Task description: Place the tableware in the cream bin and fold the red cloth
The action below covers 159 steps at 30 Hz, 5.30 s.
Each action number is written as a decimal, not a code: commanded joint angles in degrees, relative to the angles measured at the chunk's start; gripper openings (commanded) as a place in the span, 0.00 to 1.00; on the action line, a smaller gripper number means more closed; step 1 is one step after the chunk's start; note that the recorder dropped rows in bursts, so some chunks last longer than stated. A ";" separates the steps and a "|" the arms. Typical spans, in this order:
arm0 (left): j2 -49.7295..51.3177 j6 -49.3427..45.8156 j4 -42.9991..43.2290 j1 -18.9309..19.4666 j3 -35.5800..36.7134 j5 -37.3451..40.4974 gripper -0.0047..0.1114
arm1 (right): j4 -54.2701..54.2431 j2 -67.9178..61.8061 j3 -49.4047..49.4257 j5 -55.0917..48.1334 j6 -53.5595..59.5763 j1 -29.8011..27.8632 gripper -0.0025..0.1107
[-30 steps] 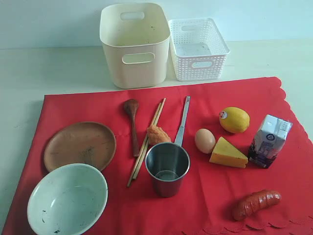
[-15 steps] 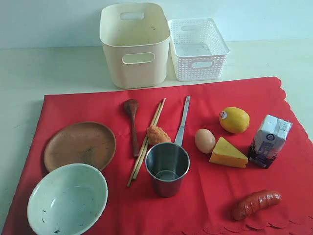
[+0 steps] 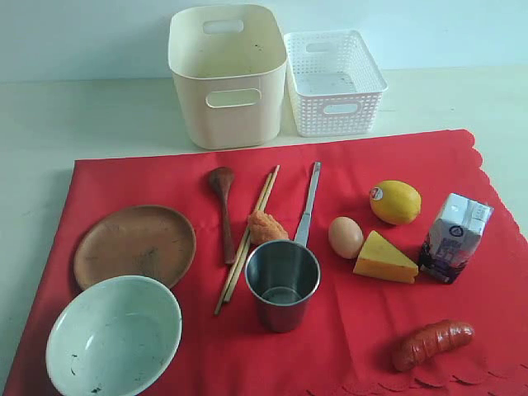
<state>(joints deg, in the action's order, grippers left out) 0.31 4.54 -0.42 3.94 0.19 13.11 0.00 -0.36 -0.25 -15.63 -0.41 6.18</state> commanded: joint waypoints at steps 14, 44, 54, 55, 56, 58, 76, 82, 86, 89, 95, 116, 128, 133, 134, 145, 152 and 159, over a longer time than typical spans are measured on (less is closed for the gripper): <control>-0.31 -0.01 -0.34 0.02 -0.19 -0.69 0.05 | -3.48 0.36 0.25 24.57 -2.49 0.16 0.02; -0.31 -0.01 -0.34 0.02 -0.19 -0.69 0.05 | -14.35 -16.11 -18.09 9.49 -9.97 0.16 0.02; -0.31 -0.01 -0.34 0.02 -0.19 -0.69 0.05 | -14.35 -41.28 -31.96 -11.54 4.06 0.16 0.02; -0.31 -0.01 -0.34 0.02 -0.19 -0.69 0.05 | -14.35 -43.94 -33.19 -12.08 3.90 0.16 0.02; -0.31 -0.01 -0.34 0.02 -0.19 -0.69 0.05 | -14.35 -46.51 -34.13 -12.57 3.81 0.16 0.02; -0.31 -0.01 -0.34 0.02 -0.19 -0.69 0.05 | -14.35 -51.28 -36.51 -13.31 4.58 0.16 0.02; -0.31 -0.01 -0.34 0.02 -0.19 -0.69 0.05 | -17.78 -79.94 -53.43 -21.73 16.82 3.75 0.10; -0.31 -0.01 -0.34 0.02 -0.19 -0.69 0.05 | -12.53 -85.62 -55.76 -22.84 16.93 11.08 0.36; -0.31 -0.01 -0.34 0.02 -0.19 -0.69 0.05 | -9.99 -91.24 -59.38 -26.20 16.83 11.85 0.56; -0.31 -0.01 -0.34 0.02 -0.19 -0.69 0.05 | -9.99 -96.08 -62.52 -29.76 16.94 11.85 0.65; -0.31 -0.01 -0.34 0.02 -0.19 -0.69 0.05 | -6.98 -103.30 -64.80 -28.86 16.94 11.85 0.68; -0.31 -0.01 -0.34 0.02 -0.19 -0.69 0.05 | 0.00 -108.00 -64.80 -20.54 15.36 11.85 0.02; -0.31 -0.01 -0.34 0.02 -0.19 -0.69 0.05 | 0.00 -92.95 -64.80 2.36 15.24 11.85 0.02; -0.31 -0.01 -0.34 0.02 -0.19 -0.69 0.05 | -3.08 -97.08 -69.64 9.72 15.24 11.85 0.02; -0.31 -0.01 -0.34 0.02 -0.19 -0.69 0.05 | -3.08 -98.57 -71.10 10.12 15.15 11.85 0.02; -0.31 -0.01 -0.34 0.02 -0.19 -0.69 0.05 | -2.99 -118.57 -90.13 6.87 0.41 11.85 0.02; -0.31 -0.01 -0.34 0.02 -0.19 -0.69 0.05 | -2.84 -121.80 -93.33 2.18 -1.38 11.85 0.02; -0.31 -0.01 -0.34 0.02 -0.19 -0.69 0.05 | -2.84 -124.53 -93.33 1.81 -1.38 11.85 0.05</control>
<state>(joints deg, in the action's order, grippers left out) 0.31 4.54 -0.42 3.94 0.19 13.11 -2.99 -124.73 -92.90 -14.35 -1.70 17.97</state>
